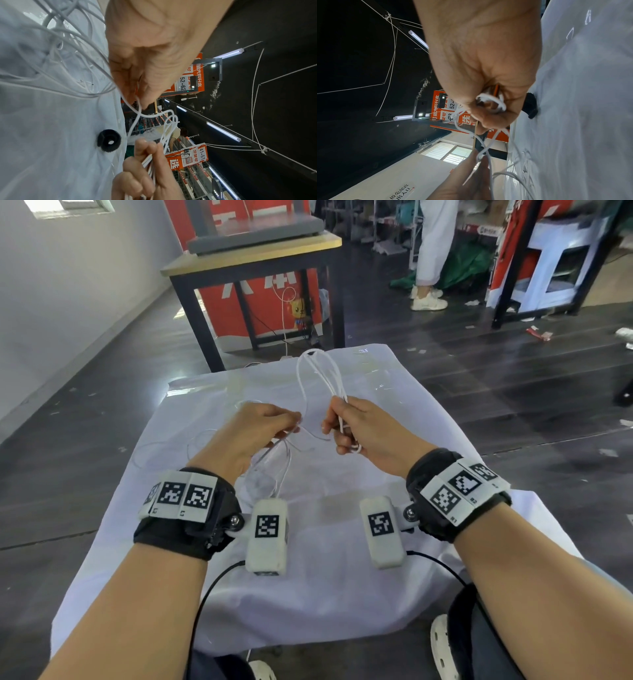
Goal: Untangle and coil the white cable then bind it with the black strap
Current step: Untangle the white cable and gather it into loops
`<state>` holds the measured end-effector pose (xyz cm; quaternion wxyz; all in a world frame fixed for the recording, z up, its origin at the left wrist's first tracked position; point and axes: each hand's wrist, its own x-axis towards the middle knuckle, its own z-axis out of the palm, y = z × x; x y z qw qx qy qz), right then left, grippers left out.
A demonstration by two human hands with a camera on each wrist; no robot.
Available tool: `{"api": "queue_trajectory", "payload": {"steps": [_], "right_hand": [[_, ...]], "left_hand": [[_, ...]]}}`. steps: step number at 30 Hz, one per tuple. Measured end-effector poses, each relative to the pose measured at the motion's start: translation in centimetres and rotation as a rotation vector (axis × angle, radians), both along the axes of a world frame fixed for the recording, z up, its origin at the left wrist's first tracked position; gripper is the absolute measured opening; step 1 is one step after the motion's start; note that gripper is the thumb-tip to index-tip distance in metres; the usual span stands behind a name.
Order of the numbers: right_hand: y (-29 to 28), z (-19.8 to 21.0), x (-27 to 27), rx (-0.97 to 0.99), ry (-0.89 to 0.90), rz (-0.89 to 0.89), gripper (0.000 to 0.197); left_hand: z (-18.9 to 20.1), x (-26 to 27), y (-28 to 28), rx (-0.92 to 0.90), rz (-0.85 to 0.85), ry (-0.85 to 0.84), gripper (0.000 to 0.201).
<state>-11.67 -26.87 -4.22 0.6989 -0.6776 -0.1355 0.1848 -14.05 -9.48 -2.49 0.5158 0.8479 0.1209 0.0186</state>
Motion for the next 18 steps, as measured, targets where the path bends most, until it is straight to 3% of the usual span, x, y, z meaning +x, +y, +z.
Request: {"api": "queue_trajectory", "payload": {"steps": [3,6,10,18], "right_hand": [[-0.3,-0.2,0.4,-0.011,0.045,-0.139,0.027],[-0.8,-0.4,0.9,-0.032,0.076,-0.205,0.029],[-1.2,-0.2,0.9,-0.152,0.030,-0.081,0.029],[-1.2,-0.1,0.2,-0.526,-0.129,0.199,0.033]], "left_hand": [[0.3,0.1,0.3,-0.021,0.107,-0.138,0.007],[1.0,-0.1,0.3,-0.147,0.066,-0.193,0.014],[2.0,-0.6,0.0,-0.233,-0.014,-0.234,0.016],[2.5,-1.0,0.1,-0.108,-0.056,-0.267,0.022]]}}
